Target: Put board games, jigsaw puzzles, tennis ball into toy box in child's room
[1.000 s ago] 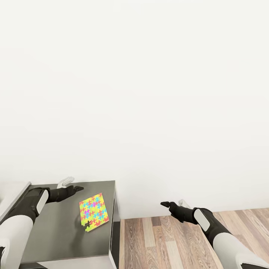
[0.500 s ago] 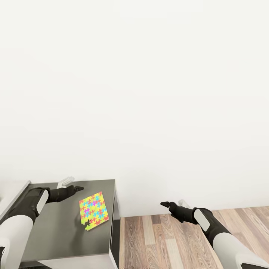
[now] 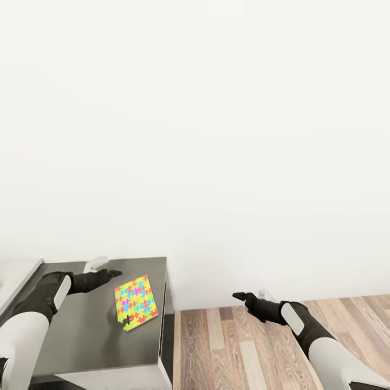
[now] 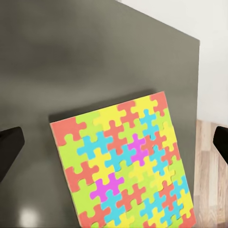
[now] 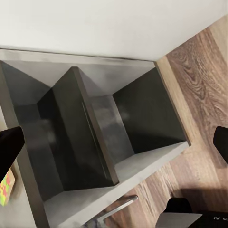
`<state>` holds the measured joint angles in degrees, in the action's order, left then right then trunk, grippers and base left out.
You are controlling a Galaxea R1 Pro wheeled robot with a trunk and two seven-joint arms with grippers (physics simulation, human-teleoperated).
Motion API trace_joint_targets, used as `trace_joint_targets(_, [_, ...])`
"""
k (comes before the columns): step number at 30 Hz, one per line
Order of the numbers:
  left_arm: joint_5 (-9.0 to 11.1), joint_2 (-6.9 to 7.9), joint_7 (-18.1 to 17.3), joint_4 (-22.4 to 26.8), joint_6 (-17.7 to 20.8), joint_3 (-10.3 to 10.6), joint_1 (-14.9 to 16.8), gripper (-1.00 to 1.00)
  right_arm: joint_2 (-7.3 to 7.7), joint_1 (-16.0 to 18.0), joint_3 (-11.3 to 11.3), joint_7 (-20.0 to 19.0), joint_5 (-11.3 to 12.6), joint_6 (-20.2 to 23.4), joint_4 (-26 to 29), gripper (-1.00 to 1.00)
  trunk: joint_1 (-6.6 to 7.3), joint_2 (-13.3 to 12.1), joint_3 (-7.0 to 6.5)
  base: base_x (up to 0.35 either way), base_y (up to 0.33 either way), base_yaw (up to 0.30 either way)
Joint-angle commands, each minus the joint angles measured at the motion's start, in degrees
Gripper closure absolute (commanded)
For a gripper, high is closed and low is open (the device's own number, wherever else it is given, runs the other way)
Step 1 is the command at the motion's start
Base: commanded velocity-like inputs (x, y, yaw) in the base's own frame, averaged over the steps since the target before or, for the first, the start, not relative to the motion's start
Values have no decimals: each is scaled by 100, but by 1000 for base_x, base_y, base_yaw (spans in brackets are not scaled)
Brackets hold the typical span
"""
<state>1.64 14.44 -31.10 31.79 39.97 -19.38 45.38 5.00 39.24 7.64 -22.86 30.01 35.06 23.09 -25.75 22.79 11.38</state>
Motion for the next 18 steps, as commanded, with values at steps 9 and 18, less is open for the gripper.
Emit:
trace_joint_targets(9, [13,-18,-10,3,46,-16,6,-100,-3,5,36,-9,5,44,3,-100,-3,12,95,0,0,0])
trace_joint_targets(18, [12,-20,-10,3,46,-9,6,-100,-3,5,36,-8,5,44,3,-100,-3,12,179,0,0,0])
